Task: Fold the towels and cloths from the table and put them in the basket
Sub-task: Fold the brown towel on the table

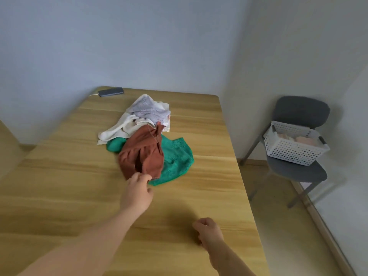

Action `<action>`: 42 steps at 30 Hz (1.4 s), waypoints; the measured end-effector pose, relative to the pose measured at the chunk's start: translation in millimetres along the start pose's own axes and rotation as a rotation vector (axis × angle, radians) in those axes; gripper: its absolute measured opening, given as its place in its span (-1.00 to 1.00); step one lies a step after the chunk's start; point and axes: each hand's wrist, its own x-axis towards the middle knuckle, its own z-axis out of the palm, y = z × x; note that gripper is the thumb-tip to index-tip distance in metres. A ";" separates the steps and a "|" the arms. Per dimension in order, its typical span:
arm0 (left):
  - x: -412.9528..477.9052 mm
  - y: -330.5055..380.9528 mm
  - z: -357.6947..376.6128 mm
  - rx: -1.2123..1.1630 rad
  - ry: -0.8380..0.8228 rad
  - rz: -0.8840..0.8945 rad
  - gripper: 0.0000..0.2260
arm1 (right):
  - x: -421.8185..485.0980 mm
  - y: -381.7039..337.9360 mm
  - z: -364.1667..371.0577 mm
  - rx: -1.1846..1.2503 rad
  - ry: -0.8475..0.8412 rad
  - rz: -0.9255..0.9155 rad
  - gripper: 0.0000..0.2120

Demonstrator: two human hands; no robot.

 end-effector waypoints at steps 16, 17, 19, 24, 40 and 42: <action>71.9 -25.6 11.1 0.090 -0.298 0.057 -0.76 | 16.4 -16.8 10.9 -0.074 0.047 0.101 -0.90; 70.3 -26.5 10.1 0.051 -0.289 0.048 -0.81 | 15.4 -16.1 11.6 -0.089 0.057 0.090 -0.90; 67.2 -26.3 5.1 0.015 -0.250 0.052 -0.90 | 13.7 -13.2 12.6 -0.086 0.089 0.074 -0.90; 55.5 0.3 -27.8 -0.185 -0.019 0.067 -0.86 | -5.9 -14.1 13.1 0.002 0.084 0.069 -0.83; -91.9 117.6 -113.5 -0.663 -0.414 0.354 -0.91 | -132.8 -51.0 -54.0 0.233 0.067 -0.543 -0.60; -112.4 124.9 -113.5 -0.631 -0.432 0.377 -0.88 | -151.6 -45.8 -65.9 0.177 0.043 -0.597 -0.55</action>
